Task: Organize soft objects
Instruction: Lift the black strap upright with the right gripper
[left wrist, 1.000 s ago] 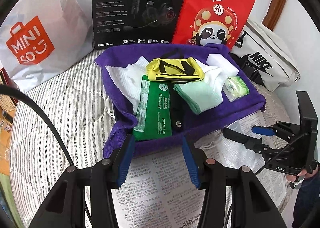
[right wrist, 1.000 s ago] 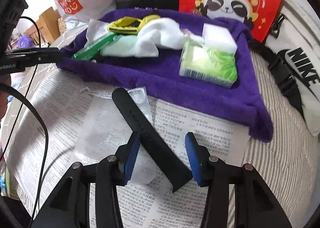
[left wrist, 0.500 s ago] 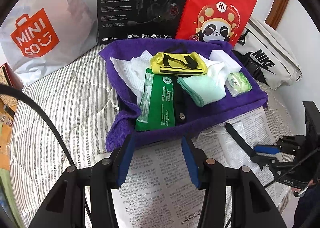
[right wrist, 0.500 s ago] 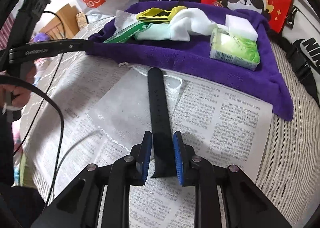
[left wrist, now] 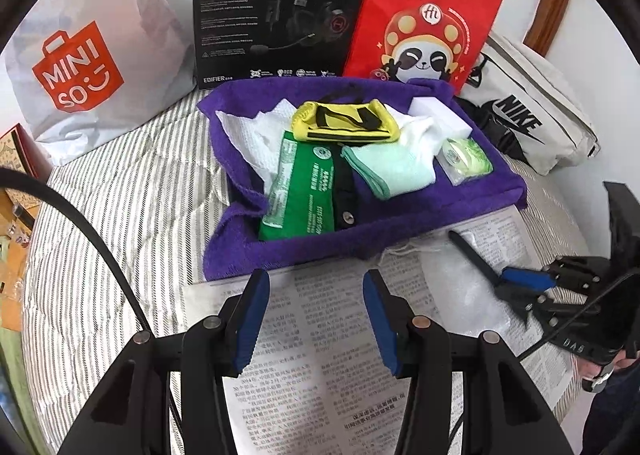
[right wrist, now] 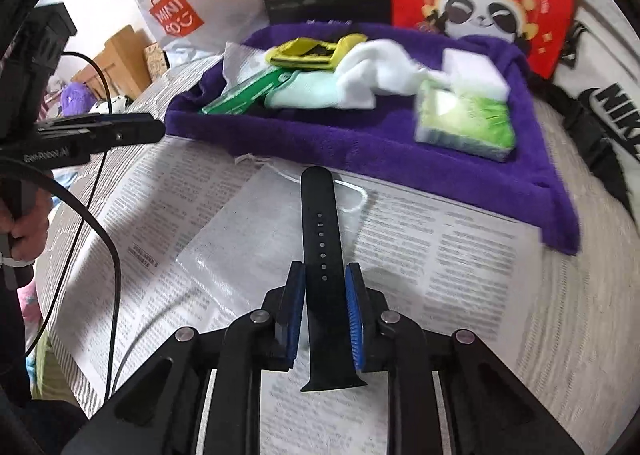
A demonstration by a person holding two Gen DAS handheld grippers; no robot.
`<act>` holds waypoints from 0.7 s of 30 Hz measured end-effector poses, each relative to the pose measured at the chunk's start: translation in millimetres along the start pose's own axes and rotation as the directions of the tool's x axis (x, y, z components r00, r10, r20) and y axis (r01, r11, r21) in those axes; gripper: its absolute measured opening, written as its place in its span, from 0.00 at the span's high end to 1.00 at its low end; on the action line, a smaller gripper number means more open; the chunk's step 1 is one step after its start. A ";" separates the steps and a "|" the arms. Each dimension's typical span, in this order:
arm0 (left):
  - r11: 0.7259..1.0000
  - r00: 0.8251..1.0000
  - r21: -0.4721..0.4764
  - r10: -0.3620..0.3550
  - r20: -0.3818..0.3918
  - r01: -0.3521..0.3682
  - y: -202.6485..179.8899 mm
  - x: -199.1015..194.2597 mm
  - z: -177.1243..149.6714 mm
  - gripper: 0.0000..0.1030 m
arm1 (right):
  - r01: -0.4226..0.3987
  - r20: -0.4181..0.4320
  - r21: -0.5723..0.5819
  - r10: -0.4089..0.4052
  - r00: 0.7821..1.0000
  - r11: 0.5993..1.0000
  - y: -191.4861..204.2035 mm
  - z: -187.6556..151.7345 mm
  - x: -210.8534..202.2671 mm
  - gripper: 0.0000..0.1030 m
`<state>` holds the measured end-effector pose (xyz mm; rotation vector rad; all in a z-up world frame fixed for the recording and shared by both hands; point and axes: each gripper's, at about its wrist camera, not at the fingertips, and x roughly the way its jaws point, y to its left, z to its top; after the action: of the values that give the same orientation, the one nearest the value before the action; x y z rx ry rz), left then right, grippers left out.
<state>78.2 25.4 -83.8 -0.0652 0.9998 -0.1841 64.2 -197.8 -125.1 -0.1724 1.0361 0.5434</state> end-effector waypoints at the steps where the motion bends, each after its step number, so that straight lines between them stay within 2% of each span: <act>1: 1.000 1.000 0.002 0.000 0.001 0.000 -1.4 -0.2 -1.1 0.55 | 0.012 0.007 0.002 -0.012 1.000 1.000 -1.3 -1.6 -4.0 0.80; 5: 1.000 1.000 0.015 -0.005 -0.002 0.005 -7.2 0.2 -5.1 0.55 | 0.108 -0.008 0.046 -0.108 0.994 0.993 -19.1 -12.5 -10.7 0.80; 8: 1.000 1.000 0.019 -0.007 -0.007 0.007 -10.0 1.2 -6.7 0.55 | 0.107 -0.020 0.075 -0.105 0.994 0.991 -29.1 -15.8 -7.7 0.79; 18: 0.999 1.000 0.033 -0.018 -0.009 0.018 -19.5 0.2 -10.2 0.55 | 0.170 -0.009 0.037 -0.170 0.985 0.985 -18.9 -7.9 7.3 0.80; 21: 0.997 0.999 0.056 -0.044 -0.017 0.045 -29.8 2.0 -10.2 0.55 | 0.146 0.005 0.066 -0.147 0.989 0.987 -23.9 -9.9 4.9 0.81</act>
<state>67.0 -4.0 -86.8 -0.0347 1.0093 -0.2532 70.5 -220.3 -137.1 -0.1861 1.0211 0.3763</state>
